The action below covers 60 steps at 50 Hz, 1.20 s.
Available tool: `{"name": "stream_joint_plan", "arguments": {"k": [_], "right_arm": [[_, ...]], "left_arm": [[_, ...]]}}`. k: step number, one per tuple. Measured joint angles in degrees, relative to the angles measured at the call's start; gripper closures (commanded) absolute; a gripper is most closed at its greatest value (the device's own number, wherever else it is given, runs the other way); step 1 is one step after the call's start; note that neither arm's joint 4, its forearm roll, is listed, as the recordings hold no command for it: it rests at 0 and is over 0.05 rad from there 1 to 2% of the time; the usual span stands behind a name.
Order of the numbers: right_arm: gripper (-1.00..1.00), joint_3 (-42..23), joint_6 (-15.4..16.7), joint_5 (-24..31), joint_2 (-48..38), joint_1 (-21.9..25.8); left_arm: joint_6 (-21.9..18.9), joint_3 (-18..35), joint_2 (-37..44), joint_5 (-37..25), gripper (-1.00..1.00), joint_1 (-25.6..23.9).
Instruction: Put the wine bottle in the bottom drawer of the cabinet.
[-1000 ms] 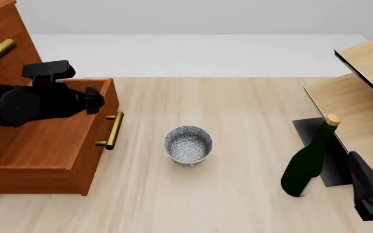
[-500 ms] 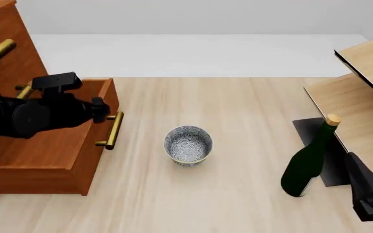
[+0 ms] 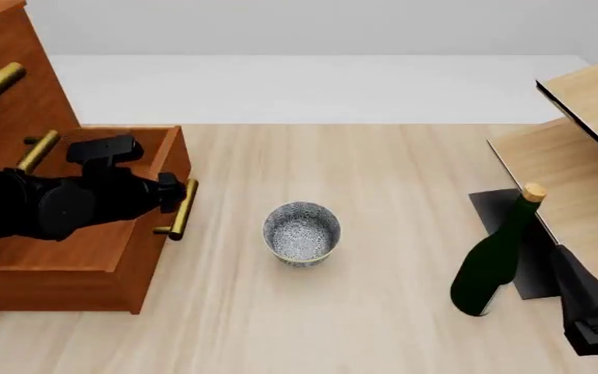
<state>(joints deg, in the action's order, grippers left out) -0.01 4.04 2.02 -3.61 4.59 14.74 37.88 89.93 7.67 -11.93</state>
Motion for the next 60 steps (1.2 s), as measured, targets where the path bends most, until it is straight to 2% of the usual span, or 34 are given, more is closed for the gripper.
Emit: {"name": "stream_joint_plan", "arguments": {"k": [45, 60], "right_arm": [[-1.00, 0.0, -0.2, 0.7, 0.3, 0.3], [-1.00, 0.0, -0.3, 1.0, 0.5, 0.4]], "left_arm": [[3.0, -2.1, -0.2, 2.8, -1.00, -5.1], [1.5, -2.6, -0.3, 3.2, -1.00, -5.3]]}}
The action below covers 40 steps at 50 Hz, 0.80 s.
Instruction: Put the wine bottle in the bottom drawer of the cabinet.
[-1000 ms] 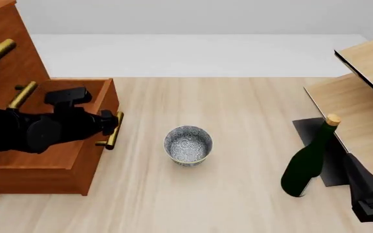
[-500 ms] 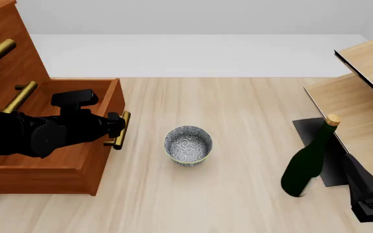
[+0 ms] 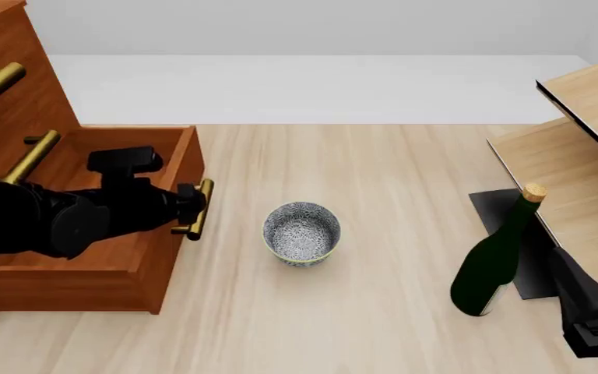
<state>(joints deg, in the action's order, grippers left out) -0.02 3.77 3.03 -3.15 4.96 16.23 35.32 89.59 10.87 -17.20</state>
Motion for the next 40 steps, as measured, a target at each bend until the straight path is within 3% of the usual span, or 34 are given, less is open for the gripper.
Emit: {"name": "stream_joint_plan", "arguments": {"k": [13, 28, 40], "right_arm": [[-1.00, 0.0, 0.0, 0.1, -0.1, 0.2], [-1.00, 0.0, 0.1, 0.1, -0.3, 0.4], [-1.00, 0.0, 0.2, -0.2, -0.6, 0.5]], "left_arm": [[-2.1, -0.5, -0.9, -0.7, -1.00, -0.3], [-4.7, -0.9, -5.5, -5.8, -1.00, -1.1], [-2.6, -0.1, -10.5, -12.4, -1.00, -1.7]]}}
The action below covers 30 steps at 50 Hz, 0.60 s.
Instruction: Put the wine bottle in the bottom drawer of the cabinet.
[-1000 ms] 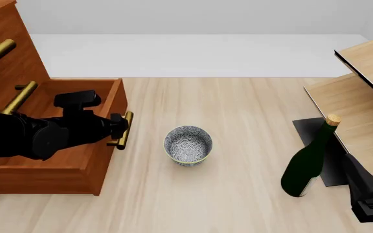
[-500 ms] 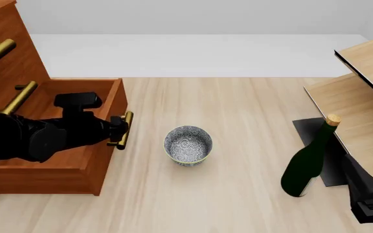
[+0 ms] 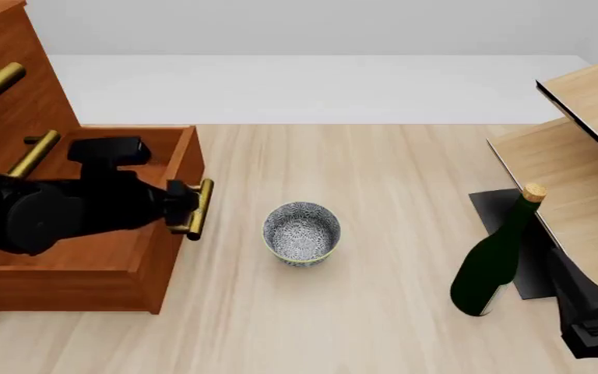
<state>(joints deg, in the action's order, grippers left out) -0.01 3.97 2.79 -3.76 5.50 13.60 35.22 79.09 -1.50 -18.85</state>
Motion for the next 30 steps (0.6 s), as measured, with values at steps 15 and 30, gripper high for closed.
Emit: {"name": "stream_joint_plan", "arguments": {"k": [15, 30], "right_arm": [[-1.00, 0.0, 0.1, -0.1, -0.1, 0.3], [-1.00, 0.0, 0.5, 1.0, 1.2, 0.1]], "left_arm": [[-0.8, 7.9, -11.0, -5.6, -1.00, -6.3], [-3.0, 14.1, -17.3, -9.5, -1.00, -11.8]]}}
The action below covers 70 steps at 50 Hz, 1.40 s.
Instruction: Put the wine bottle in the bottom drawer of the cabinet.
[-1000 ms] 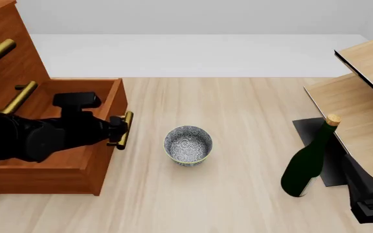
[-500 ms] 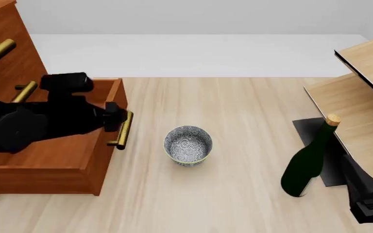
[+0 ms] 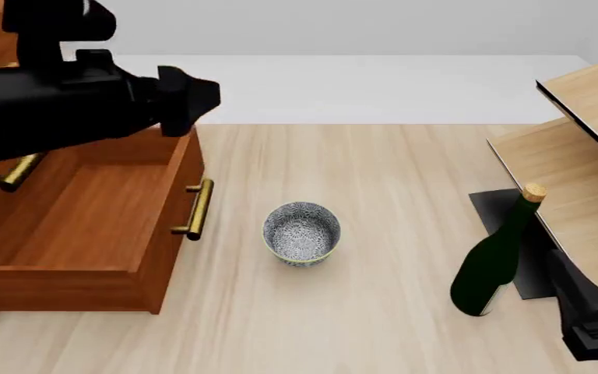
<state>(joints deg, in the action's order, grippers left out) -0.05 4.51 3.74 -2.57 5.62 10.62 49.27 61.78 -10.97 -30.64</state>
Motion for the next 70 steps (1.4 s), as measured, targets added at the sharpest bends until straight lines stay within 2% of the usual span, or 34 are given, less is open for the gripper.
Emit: {"name": "stream_joint_plan", "arguments": {"k": [9, 27, 38, 53, 70], "right_arm": [[-1.00, -0.4, 0.4, 0.8, 1.0, -0.4], [-1.00, -2.8, 1.4, 2.8, 2.1, -2.3], [-1.00, -4.4, 1.8, 3.6, 2.4, -3.5], [-1.00, -6.5, 2.0, 4.5, 2.5, -5.1], [-1.00, -7.4, 2.2, 4.9, 2.6, -6.2]], "left_arm": [[-1.7, 2.2, -2.1, 0.1, -1.00, -3.8], [-3.3, 3.8, -2.4, 4.0, -1.00, -12.7], [-6.4, 3.5, -1.2, 7.5, -1.00, -17.1], [-10.0, 3.5, 2.8, 13.5, -1.00, -24.9], [-14.7, 6.6, 9.9, 19.6, -1.00, -31.9]]}}
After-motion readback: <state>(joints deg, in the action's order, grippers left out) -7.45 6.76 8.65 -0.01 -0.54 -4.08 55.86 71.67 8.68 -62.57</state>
